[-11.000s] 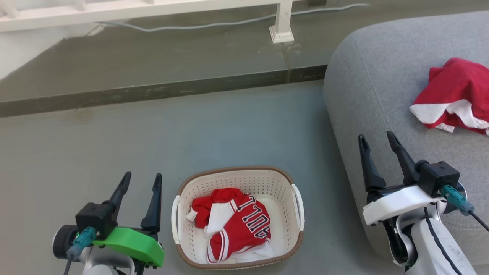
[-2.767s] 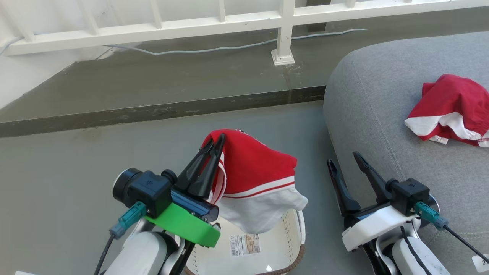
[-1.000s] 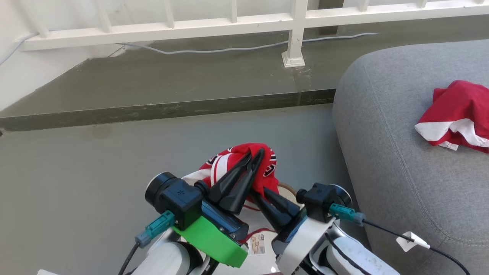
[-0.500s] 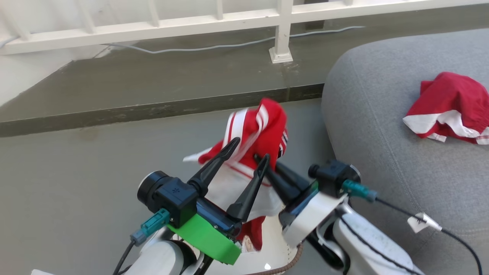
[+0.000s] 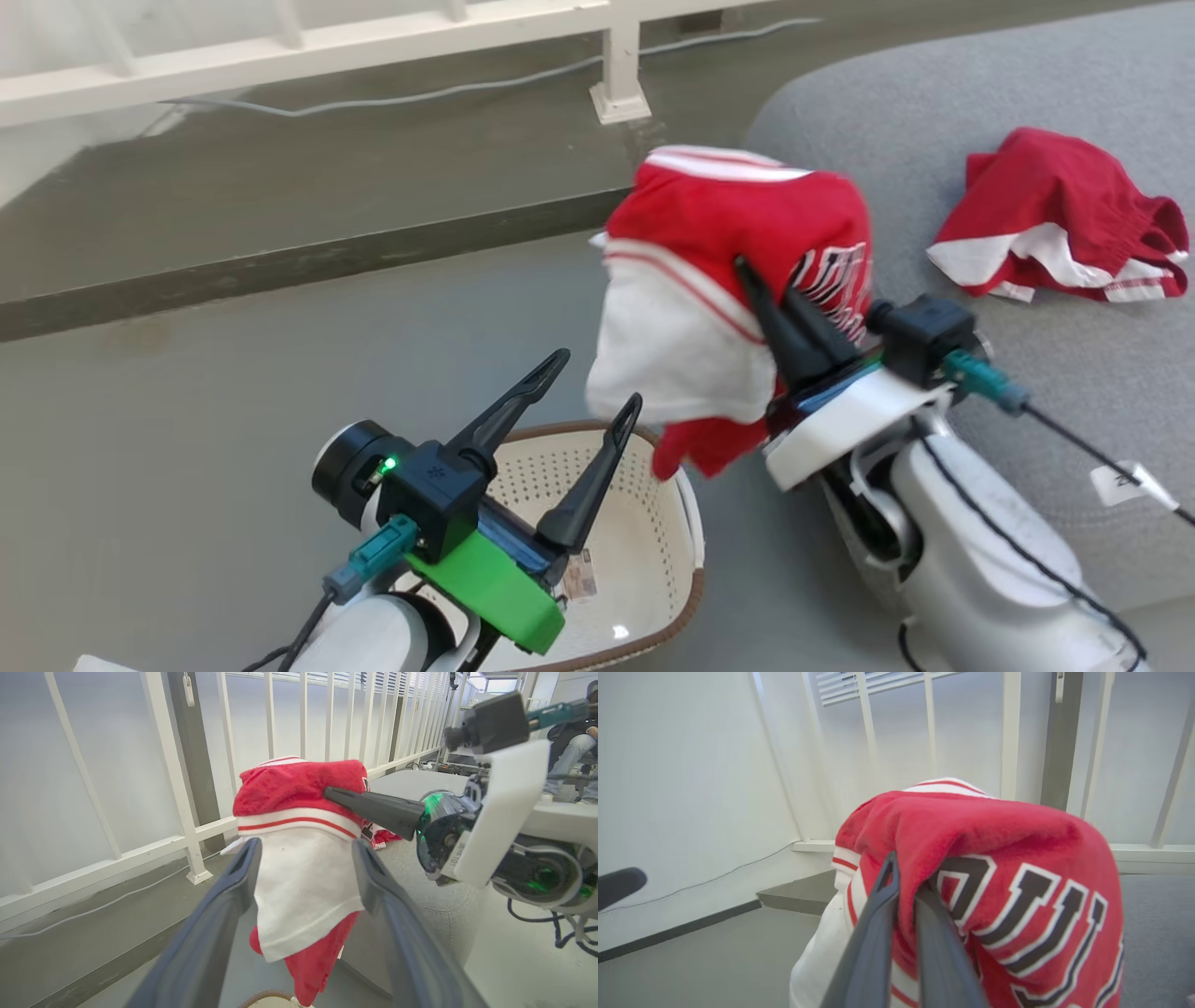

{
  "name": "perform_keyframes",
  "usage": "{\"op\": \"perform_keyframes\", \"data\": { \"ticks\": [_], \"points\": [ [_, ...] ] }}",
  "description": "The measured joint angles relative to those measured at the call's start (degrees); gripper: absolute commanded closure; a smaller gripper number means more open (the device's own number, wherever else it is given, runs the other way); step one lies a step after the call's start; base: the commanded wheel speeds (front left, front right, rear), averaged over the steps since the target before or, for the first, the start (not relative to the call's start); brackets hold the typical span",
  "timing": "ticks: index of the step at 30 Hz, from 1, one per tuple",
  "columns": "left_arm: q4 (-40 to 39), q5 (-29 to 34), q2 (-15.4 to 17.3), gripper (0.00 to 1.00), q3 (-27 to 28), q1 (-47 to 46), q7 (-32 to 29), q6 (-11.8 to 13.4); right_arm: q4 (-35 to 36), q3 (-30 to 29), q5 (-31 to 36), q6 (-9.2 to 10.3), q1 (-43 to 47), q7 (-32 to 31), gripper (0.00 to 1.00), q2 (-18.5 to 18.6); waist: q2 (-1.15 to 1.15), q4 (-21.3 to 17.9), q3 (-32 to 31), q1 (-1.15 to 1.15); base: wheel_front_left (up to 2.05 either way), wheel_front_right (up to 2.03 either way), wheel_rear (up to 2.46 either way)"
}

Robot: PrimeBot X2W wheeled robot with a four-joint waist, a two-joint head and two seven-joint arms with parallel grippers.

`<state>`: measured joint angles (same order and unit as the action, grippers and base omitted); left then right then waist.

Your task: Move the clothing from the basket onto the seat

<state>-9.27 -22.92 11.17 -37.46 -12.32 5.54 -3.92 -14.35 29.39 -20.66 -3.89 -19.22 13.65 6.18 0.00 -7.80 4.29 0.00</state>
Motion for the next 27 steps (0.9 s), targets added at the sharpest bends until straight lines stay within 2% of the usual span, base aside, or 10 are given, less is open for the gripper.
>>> {"op": "perform_keyframes", "data": {
  "ticks": [13,27],
  "points": [
    [-0.6,0.8,2.2,0.00,-2.0,0.0,-2.5,-0.2,-1.3,-8.2,-0.3,3.47,-1.6,0.5,1.00,2.8,0.00,-5.5,3.8,0.00,0.00,0.00,0.00],
    [-2.1,2.5,2.8,0.00,-2.5,-0.6,-4.4,-0.5,0.1,-14.5,-1.1,5.04,-1.6,0.6,1.00,2.3,0.00,-11.6,7.7,0.00,0.00,0.00,0.00]
  ]
}}
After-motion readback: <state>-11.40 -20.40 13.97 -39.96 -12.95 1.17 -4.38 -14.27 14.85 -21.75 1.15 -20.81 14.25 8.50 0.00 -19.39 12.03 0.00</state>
